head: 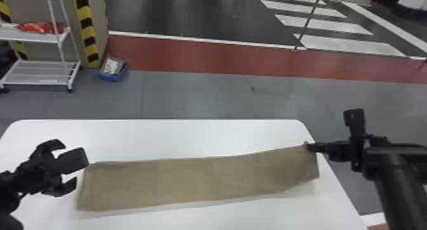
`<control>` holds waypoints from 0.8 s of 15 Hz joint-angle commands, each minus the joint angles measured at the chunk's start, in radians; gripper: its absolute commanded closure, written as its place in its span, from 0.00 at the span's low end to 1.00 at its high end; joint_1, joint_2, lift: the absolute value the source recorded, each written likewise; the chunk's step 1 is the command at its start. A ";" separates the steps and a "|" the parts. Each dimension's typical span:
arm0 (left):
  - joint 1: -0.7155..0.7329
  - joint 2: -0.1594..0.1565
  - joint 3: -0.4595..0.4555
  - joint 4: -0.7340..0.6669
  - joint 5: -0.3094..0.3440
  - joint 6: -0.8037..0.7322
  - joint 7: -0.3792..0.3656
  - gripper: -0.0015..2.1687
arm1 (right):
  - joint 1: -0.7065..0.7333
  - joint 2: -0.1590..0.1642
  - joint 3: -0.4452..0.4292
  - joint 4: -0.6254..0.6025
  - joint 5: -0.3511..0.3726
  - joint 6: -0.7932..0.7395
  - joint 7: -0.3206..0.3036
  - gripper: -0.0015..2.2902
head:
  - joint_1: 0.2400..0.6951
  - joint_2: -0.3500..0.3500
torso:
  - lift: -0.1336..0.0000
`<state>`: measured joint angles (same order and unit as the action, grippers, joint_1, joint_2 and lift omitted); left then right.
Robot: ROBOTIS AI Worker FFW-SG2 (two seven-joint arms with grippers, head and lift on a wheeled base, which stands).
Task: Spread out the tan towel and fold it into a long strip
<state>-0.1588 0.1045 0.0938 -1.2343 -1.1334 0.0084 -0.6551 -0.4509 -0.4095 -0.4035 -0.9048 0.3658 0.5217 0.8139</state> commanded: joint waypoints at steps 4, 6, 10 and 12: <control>0.005 0.000 0.001 -0.001 0.007 -0.003 0.002 0.04 | -0.008 0.003 0.086 0.087 0.021 -0.099 -0.064 0.53 | 1.00 0.16 | 1.00; 0.015 0.000 0.006 -0.002 0.007 0.000 0.002 0.04 | -0.002 0.006 0.002 0.012 -0.045 -0.065 -0.022 0.53 | 1.00 0.17 | 1.00; 0.022 0.011 0.012 -0.001 0.015 -0.003 0.008 0.04 | -0.022 -0.014 -0.040 0.053 -0.024 -0.087 -0.055 0.53 | 1.00 0.15 | 1.00; 0.024 0.011 0.017 -0.001 0.018 -0.006 0.008 0.04 | -0.025 -0.012 0.058 0.112 0.025 -0.108 -0.114 0.53 | 1.00 0.14 | 1.00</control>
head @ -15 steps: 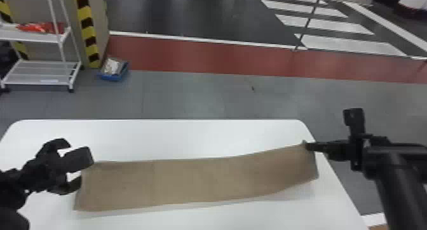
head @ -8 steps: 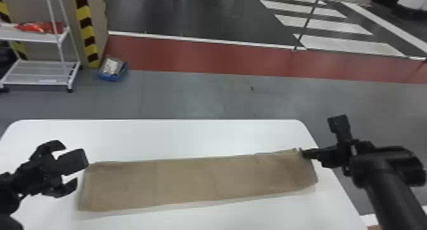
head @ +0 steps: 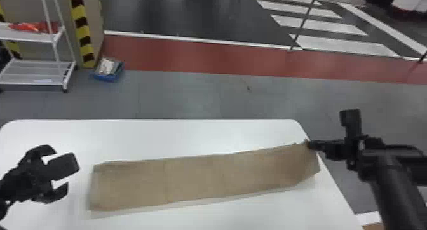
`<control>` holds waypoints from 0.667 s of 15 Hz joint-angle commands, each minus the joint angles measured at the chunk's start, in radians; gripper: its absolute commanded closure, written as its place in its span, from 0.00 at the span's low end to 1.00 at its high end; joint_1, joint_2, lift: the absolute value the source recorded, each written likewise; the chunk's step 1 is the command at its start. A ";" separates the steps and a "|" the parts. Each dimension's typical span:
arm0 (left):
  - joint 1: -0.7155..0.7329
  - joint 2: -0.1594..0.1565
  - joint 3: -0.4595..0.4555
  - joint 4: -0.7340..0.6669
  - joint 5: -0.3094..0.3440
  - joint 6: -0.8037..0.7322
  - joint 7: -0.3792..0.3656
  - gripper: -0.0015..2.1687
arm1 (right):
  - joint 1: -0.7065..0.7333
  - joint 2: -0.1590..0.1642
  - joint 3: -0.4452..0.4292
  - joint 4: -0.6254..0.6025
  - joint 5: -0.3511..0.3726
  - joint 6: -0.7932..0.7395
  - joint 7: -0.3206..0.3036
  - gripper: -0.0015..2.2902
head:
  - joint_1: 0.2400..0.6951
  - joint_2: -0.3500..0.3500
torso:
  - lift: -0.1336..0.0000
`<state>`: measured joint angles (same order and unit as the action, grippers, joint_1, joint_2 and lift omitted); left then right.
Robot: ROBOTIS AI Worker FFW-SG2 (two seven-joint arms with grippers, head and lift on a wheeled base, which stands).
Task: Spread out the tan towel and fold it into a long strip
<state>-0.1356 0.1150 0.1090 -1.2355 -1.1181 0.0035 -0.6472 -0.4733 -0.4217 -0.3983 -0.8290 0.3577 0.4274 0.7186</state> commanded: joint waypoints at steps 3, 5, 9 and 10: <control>0.005 -0.001 0.000 0.002 0.004 -0.001 0.012 0.04 | -0.018 0.004 0.139 0.073 0.055 -0.020 -0.073 0.53 | 1.00 0.15 | 1.00; 0.017 -0.001 0.001 -0.001 0.004 -0.001 0.014 0.04 | -0.025 0.003 0.111 0.065 0.043 -0.017 -0.071 0.53 | 1.00 0.16 | 1.00; 0.021 0.000 0.005 -0.001 0.018 -0.007 0.014 0.04 | 0.005 0.003 0.052 0.060 0.050 -0.247 -0.076 0.48 | 1.00 0.16 | 1.00; 0.022 0.000 0.005 -0.001 0.018 -0.010 0.014 0.04 | 0.002 0.003 0.067 0.065 0.076 -0.186 -0.087 0.23 | 1.00 0.16 | 1.00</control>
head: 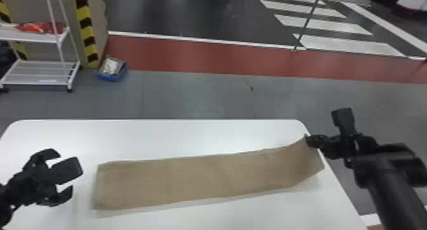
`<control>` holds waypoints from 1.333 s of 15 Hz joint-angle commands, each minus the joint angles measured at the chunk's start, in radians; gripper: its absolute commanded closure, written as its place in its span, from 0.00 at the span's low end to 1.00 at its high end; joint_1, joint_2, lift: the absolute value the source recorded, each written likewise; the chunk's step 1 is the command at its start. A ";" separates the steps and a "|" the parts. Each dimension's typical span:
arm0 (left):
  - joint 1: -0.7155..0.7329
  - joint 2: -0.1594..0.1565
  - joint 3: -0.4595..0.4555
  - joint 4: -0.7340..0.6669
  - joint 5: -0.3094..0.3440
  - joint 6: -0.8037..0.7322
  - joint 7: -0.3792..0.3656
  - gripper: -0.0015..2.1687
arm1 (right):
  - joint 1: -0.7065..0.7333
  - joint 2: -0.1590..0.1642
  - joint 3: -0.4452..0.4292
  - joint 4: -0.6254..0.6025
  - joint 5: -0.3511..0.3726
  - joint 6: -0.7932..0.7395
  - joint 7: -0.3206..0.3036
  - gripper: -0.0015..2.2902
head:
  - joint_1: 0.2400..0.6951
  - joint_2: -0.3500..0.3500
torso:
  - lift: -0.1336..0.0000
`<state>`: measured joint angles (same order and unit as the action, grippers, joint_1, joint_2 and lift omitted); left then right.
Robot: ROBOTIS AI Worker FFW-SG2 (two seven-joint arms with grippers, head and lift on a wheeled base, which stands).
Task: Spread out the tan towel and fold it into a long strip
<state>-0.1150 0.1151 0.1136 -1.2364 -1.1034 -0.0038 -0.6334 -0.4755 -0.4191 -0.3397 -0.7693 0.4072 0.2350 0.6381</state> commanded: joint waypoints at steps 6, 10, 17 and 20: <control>0.017 0.000 0.001 -0.009 0.004 -0.003 -0.003 0.04 | 0.006 0.013 0.025 -0.016 0.073 0.209 -0.167 0.03 | 1.00 0.10 | 1.00; 0.054 -0.002 0.014 -0.083 0.060 0.006 -0.042 0.04 | 0.029 0.014 0.045 -0.033 0.071 0.228 -0.150 0.04 | 1.00 0.09 | 1.00; 0.081 -0.018 0.040 -0.287 0.531 0.758 -0.239 0.08 | 0.094 0.030 0.022 -0.099 0.067 0.234 -0.141 0.04 | 1.00 0.09 | 1.00; 0.064 -0.068 0.018 -0.308 0.593 0.973 -0.177 0.09 | 0.123 0.030 0.005 -0.119 0.067 0.231 -0.140 0.04 | 1.00 0.07 | 1.00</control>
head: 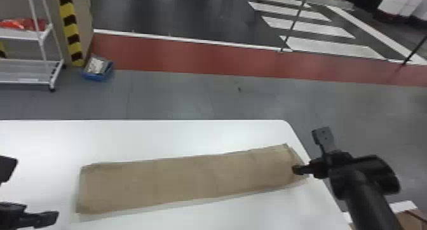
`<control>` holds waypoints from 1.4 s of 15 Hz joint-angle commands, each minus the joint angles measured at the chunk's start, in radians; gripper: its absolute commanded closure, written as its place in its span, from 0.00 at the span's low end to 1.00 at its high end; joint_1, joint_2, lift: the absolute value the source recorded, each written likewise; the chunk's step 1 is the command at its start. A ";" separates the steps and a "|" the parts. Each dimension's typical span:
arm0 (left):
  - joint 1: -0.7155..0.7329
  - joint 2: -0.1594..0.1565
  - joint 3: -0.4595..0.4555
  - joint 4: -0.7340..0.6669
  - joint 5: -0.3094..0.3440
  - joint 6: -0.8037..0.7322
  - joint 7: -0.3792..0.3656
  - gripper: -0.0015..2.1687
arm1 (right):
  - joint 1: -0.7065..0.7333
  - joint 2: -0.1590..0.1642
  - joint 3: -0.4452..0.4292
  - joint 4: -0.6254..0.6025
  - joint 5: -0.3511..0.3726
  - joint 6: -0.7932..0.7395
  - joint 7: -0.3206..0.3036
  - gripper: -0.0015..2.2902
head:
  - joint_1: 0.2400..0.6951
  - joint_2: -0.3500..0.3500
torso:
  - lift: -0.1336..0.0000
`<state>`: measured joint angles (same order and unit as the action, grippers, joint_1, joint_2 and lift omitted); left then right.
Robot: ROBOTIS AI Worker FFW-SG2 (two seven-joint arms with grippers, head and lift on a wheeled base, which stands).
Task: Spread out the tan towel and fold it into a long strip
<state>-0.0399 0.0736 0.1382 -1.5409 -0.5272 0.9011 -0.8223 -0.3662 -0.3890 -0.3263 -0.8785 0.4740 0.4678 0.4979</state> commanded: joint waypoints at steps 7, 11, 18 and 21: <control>-0.064 -0.064 -0.023 -0.005 0.236 0.264 0.130 0.09 | 0.053 -0.001 -0.043 -0.030 -0.014 -0.017 0.011 0.04 | 1.00 0.00 | 1.00; -0.080 -0.076 -0.015 -0.013 0.308 0.310 0.144 0.09 | 0.055 -0.001 -0.042 -0.030 -0.018 -0.021 0.011 0.04 | 1.00 0.00 | 1.00; -0.156 -0.076 -0.058 0.142 0.288 0.279 0.224 0.13 | 0.058 -0.001 -0.043 -0.028 -0.026 -0.024 0.011 0.04 | 1.00 0.00 | 1.00; -0.150 -0.072 -0.060 0.139 0.286 0.261 0.166 0.75 | 0.058 -0.001 -0.048 -0.030 -0.029 -0.027 0.011 0.04 | 1.00 0.00 | 1.00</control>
<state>-0.1971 0.0002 0.0786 -1.3984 -0.2397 1.1675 -0.6442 -0.3083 -0.3894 -0.3735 -0.9074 0.4453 0.4421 0.5093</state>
